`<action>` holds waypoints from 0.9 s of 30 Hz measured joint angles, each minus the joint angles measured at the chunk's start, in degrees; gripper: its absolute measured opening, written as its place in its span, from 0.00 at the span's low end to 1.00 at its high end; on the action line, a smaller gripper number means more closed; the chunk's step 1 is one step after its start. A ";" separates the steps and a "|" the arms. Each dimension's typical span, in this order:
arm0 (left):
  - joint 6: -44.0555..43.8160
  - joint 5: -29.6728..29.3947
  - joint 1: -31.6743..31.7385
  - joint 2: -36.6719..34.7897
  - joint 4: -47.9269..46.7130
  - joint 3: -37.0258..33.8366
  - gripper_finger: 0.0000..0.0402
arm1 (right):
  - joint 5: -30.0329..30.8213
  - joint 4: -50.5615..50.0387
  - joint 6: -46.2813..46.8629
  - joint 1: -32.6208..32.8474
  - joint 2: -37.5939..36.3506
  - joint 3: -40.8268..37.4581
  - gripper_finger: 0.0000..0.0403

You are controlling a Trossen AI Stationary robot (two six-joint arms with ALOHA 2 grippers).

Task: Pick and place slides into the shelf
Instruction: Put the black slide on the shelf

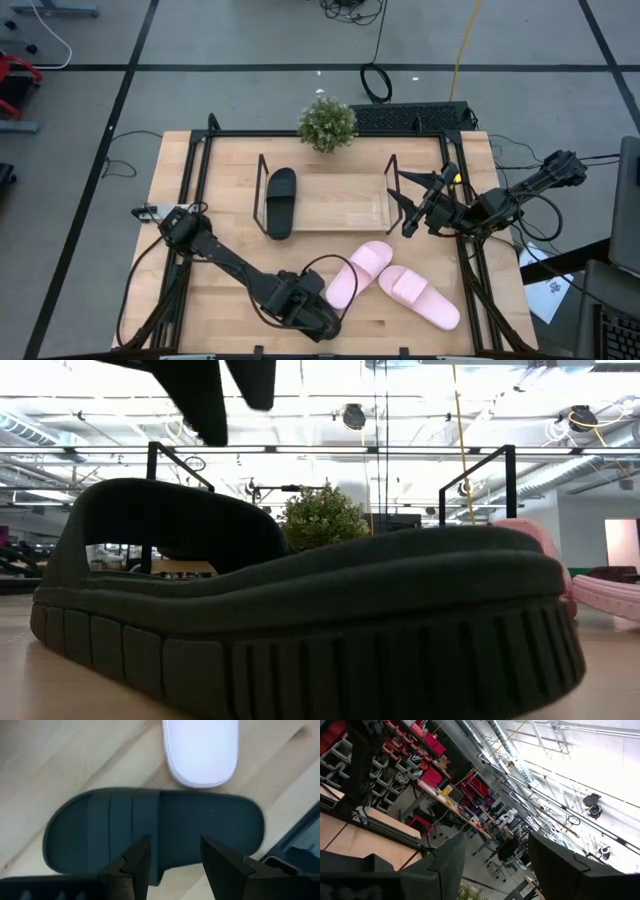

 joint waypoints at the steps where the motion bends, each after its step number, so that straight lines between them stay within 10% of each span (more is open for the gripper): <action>1: -0.15 0.21 -0.02 0.24 -0.27 -0.02 0.40 | 0.01 -0.03 0.00 0.00 0.00 0.00 0.51; 27: 1.13 3.59 0.57 2.82 0.29 -0.11 0.40 | 0.06 -0.04 0.12 0.00 -0.02 0.00 0.51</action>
